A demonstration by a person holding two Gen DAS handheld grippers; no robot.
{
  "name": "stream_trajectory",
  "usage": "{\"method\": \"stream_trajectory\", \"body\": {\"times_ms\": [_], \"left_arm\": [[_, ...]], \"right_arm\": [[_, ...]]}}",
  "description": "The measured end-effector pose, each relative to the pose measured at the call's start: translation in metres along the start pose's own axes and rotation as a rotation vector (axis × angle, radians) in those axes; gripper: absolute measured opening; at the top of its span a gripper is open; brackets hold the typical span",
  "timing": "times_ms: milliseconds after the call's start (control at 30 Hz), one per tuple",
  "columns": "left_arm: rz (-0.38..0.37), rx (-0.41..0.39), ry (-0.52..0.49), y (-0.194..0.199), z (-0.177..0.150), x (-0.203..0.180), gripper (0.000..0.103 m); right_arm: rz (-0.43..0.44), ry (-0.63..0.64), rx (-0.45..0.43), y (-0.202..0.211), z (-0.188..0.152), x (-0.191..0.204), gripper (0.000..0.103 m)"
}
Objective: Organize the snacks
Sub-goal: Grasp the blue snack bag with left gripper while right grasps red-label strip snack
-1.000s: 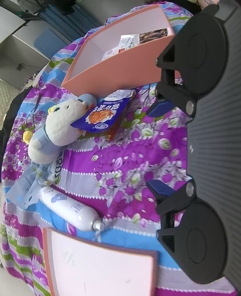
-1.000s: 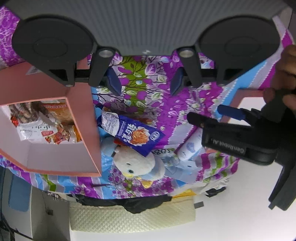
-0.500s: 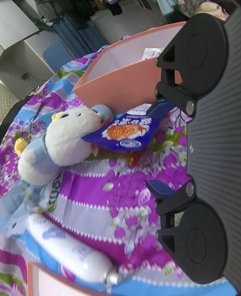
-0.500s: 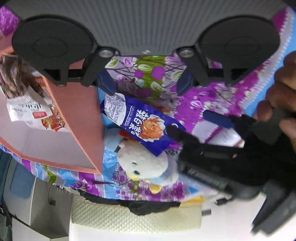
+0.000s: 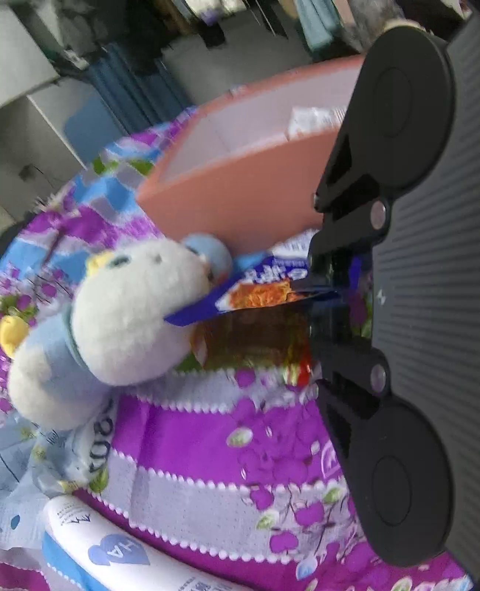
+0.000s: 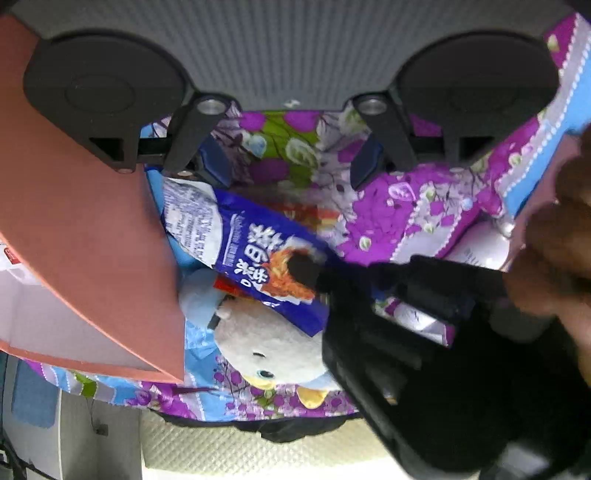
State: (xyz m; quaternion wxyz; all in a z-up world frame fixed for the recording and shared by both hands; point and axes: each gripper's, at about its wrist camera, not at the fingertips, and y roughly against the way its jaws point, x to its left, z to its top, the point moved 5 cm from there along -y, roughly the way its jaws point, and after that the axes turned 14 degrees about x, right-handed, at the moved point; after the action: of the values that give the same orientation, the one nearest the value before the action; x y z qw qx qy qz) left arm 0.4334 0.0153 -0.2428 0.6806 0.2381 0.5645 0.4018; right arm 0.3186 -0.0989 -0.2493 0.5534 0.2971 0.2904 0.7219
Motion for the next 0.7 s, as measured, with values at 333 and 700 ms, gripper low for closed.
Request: {"method": "stream_trajectory", "body": {"times_ms": [333,700], "left_arm": [[-0.077,-0.173,0.078,0.075,-0.002,0.01,0.0],[0.017,-0.27,0.136,0.136,-0.027,0.055,0.0]], "right_arm": [[0.012,0.0,-0.029,-0.001,0.004,0.009,0.083],[-0.065,0.018,0.009,-0.029,0.023,0.009,0.083]]}}
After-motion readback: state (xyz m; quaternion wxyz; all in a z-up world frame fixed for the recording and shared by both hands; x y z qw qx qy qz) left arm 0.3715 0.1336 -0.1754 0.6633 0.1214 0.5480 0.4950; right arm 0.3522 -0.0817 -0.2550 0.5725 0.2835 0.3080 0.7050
